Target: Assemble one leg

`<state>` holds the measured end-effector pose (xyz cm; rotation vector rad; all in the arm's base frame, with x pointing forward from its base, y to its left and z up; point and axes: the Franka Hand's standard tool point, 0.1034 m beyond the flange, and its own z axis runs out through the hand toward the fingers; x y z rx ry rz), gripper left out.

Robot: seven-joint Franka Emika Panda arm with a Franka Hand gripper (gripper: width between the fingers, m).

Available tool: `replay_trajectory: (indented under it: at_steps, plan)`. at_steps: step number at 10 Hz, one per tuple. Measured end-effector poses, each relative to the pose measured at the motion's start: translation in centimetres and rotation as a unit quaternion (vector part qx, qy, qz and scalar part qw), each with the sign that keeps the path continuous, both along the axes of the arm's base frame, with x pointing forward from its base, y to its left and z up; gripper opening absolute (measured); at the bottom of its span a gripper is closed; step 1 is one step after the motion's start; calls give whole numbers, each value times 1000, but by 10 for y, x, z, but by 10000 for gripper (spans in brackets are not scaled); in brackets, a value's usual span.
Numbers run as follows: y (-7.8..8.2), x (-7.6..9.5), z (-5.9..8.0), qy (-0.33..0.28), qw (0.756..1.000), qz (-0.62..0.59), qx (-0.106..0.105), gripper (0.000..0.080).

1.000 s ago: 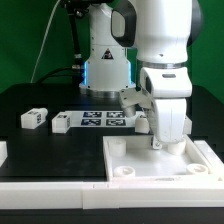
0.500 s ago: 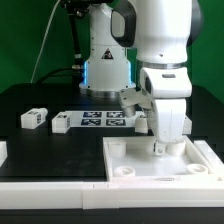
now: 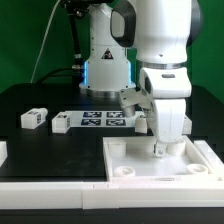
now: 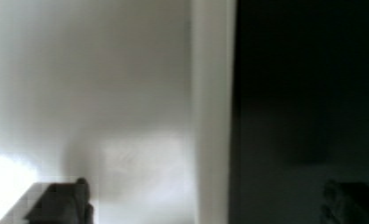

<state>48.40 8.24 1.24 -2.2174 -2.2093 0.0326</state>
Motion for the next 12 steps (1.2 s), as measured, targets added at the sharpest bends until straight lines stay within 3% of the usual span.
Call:
replay_trajectory:
  at_steps: [2, 4, 5, 7, 8, 10, 12]
  plan:
    - [11, -6, 22, -13, 999, -41, -5, 649]
    - [21, -20, 44, -4, 992, -120, -25, 649]
    - [29, -25, 48, 0, 985, -169, -33, 649]
    - [27, -24, 46, 1, 988, -152, -31, 649]
    - [28, -24, 45, 0, 979, -199, -31, 649]
    - [30, -26, 45, -1, 948, -318, -32, 649]
    - [43, -48, 42, 4, 865, -499, -43, 649]
